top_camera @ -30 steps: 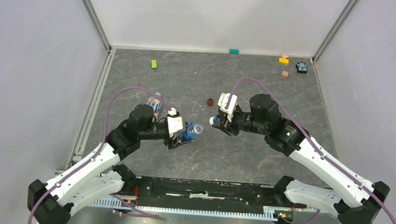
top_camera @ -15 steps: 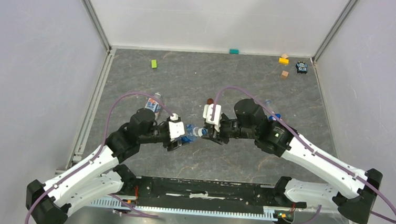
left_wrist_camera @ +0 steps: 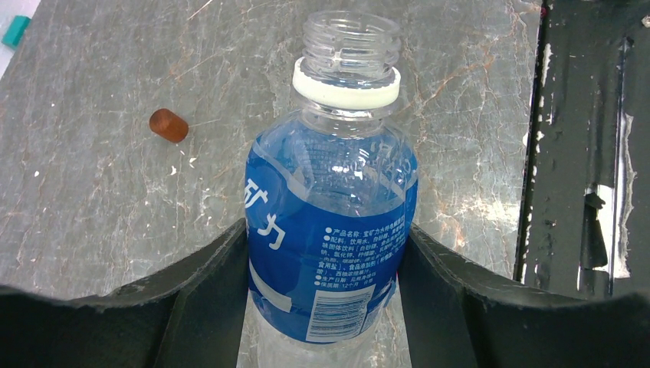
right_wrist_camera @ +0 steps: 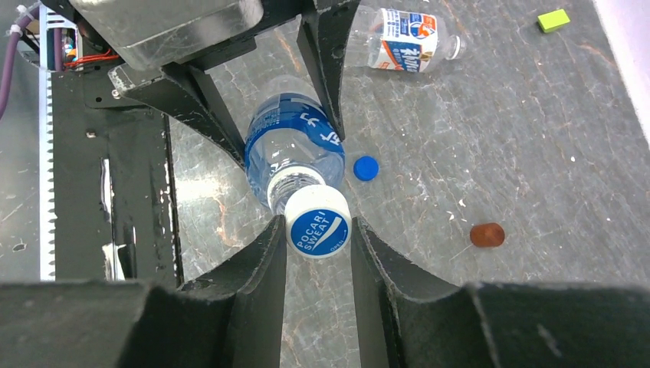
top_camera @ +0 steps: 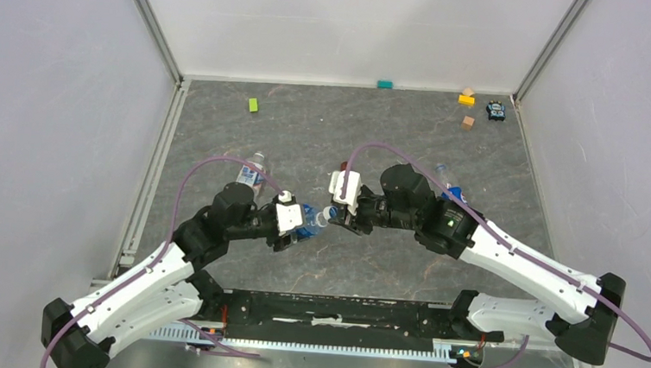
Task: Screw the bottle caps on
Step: Screw the bottle cap onto the plastic bottle.
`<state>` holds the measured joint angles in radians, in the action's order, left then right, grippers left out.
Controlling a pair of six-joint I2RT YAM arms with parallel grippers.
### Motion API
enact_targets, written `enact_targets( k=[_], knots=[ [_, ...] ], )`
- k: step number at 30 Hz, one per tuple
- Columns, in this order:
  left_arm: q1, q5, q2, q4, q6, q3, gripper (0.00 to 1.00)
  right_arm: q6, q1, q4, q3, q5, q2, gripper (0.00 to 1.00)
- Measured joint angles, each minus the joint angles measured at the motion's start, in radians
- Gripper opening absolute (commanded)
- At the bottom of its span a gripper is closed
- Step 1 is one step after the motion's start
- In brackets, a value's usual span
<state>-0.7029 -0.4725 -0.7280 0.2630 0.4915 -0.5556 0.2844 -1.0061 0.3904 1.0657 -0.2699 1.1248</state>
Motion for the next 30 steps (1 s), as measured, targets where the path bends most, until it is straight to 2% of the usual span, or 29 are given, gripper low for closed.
enact_targets(
  k=[30],
  knots=[
    [0.000,0.001,0.009,-0.003,0.000,0.009,0.02,0.002,-0.015,0.003,0.000,-0.022,0.035,0.00]
  ],
)
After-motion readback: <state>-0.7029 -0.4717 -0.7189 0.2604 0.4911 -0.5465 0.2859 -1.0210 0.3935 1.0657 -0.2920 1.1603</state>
